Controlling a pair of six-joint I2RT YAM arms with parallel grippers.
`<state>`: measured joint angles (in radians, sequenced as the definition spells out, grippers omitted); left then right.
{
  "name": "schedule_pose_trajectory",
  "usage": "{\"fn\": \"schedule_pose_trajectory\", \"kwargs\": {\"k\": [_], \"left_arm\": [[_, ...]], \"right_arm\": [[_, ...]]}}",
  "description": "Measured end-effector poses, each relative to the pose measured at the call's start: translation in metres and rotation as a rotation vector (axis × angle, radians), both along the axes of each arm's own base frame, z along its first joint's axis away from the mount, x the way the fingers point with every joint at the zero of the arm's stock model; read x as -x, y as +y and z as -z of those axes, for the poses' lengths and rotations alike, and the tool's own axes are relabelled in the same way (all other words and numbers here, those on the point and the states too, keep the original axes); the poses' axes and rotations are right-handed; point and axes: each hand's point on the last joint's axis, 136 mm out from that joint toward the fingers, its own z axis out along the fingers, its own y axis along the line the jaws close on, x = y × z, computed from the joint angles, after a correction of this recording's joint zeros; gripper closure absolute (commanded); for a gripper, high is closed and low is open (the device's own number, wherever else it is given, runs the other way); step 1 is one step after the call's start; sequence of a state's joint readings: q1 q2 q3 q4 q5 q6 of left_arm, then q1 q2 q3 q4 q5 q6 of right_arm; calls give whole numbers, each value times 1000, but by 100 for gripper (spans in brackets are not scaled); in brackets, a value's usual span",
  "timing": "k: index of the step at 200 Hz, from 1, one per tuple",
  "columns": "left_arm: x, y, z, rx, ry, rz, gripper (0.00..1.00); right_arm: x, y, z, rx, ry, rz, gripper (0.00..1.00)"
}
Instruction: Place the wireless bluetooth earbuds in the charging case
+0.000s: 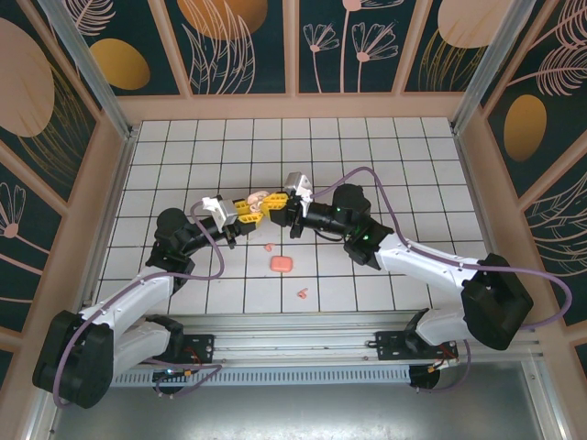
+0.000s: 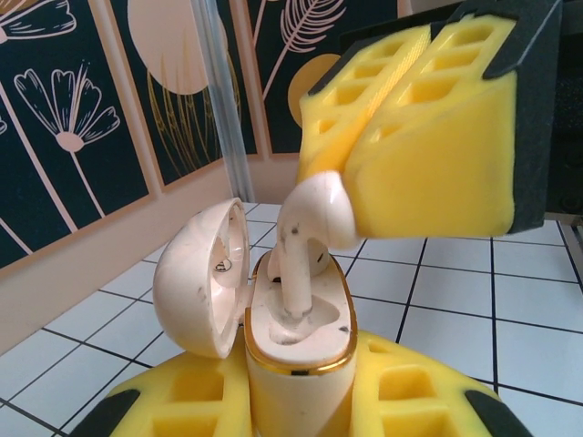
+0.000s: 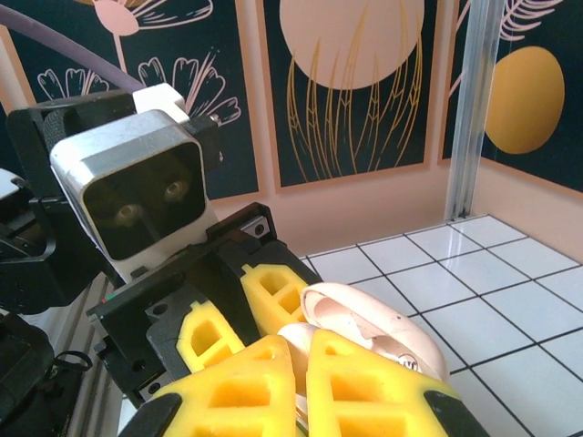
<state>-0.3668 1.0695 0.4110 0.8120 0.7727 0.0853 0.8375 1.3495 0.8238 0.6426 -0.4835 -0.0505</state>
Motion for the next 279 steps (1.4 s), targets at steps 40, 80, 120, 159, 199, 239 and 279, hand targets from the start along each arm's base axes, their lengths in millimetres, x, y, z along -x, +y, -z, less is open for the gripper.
{"fn": "schedule_pose_trajectory", "kwargs": {"k": [40, 80, 120, 159, 199, 239, 279], "left_arm": [[0, 0, 0, 0, -1, 0, 84], [0, 0, 0, 0, -1, 0, 84], [0, 0, 0, 0, -1, 0, 84], [0, 0, 0, -1, -1, 2, 84], [1, -1, 1, -2, 3, 8, 84], [2, -1, 2, -5, 9, 12, 84], [2, -1, 5, -11, 18, 12, 84]], "right_arm": [[3, 2, -13, -28, -27, -24, 92], [4, 7, -6, -18, -19, -49, 92], [4, 9, 1, 0, -7, -60, 92], [4, 10, 5, 17, -11, -63, 92], [6, 12, 8, 69, -25, -83, 91], [4, 12, 10, 125, -39, -94, 87], [3, 10, 13, 154, -38, -104, 80]]}}
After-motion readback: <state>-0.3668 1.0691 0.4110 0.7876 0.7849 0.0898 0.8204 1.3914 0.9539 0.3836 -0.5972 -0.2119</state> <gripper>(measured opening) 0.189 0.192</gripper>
